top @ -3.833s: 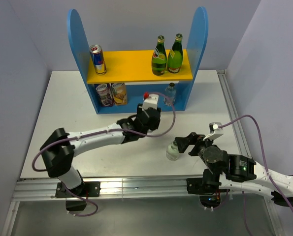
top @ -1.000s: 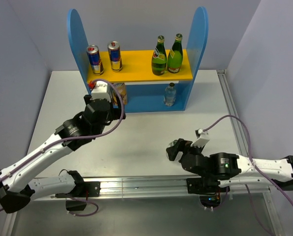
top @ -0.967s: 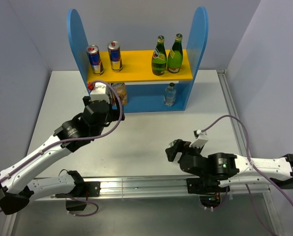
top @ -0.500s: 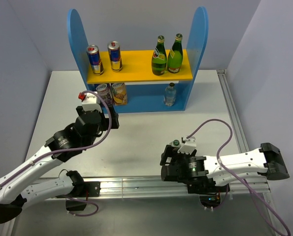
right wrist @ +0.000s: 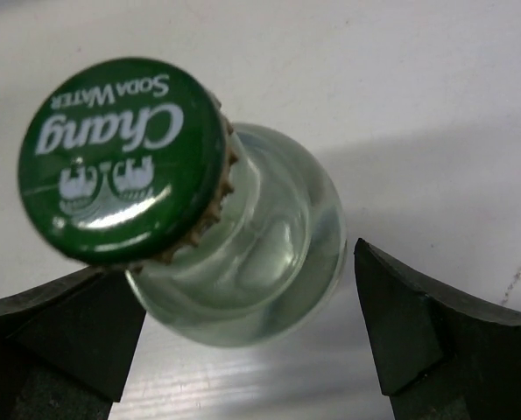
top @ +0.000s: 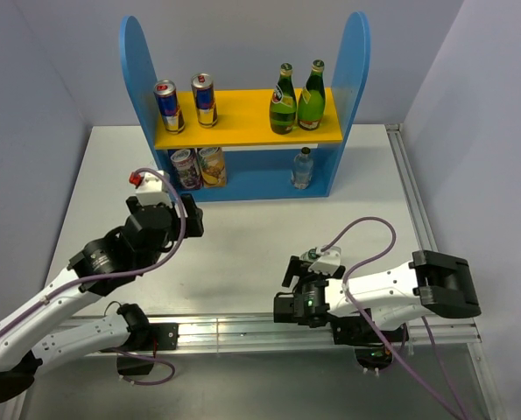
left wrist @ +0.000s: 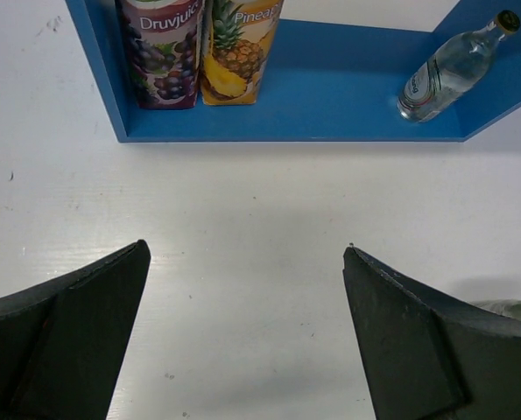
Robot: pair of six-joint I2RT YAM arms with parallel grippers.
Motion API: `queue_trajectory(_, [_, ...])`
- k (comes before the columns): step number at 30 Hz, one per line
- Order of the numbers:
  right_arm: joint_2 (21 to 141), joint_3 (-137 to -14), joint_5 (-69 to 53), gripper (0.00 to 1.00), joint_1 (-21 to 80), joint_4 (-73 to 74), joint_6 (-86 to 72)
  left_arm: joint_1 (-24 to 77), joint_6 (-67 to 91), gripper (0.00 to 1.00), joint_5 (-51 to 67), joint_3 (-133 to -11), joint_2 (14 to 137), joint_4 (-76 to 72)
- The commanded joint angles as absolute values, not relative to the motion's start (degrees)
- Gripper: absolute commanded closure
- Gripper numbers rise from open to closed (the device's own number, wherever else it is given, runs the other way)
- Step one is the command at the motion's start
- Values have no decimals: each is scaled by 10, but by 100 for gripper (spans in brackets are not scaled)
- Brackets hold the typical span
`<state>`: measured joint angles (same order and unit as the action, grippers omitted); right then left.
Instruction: Place and organize the beverage onto the shelf
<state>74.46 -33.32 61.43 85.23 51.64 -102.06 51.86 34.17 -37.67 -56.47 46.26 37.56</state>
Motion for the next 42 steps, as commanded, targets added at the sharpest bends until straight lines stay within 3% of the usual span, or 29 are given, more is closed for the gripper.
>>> queue_trajectory(1, [765,-322,682,2,832,477,-1045,521,340,1,-403,-564,438,392])
queue_trajectory(4, [794,-316,681,8,815,447,-1039,521,338,1,-401,-544,418,381])
queue_trajectory(7, [829,-323,679,21,808,445,-1050,521,337,1,-400,-534,405,374])
queue_trajectory(13, [890,-364,685,65,805,484,-1082,521,338,1,-403,-528,400,377])
queue_trajectory(14, [894,-371,687,78,806,483,-1076,521,336,1,-403,-527,402,376])
queue_trajectory(16, [893,-390,694,87,805,476,-1062,521,337,1,-406,-527,409,380])
queue_trajectory(17, [890,-399,698,97,805,467,-1030,521,336,1,-408,-527,410,379])
queue_trajectory(18, [888,-415,702,100,799,455,-1007,521,341,1,-410,-529,412,382])
queue_trajectory(23, [844,-425,662,100,741,173,-665,521,345,1,-407,-524,408,378])
queue_trajectory(27, [843,-443,586,100,666,-21,-498,521,341,1,-405,-521,403,375])
queue_trajectory(34, [936,-549,528,100,567,-105,-346,521,340,1,-412,-521,401,377])
queue_trajectory(42, [1005,-656,512,100,484,-124,-288,521,334,1,-415,-519,405,379])
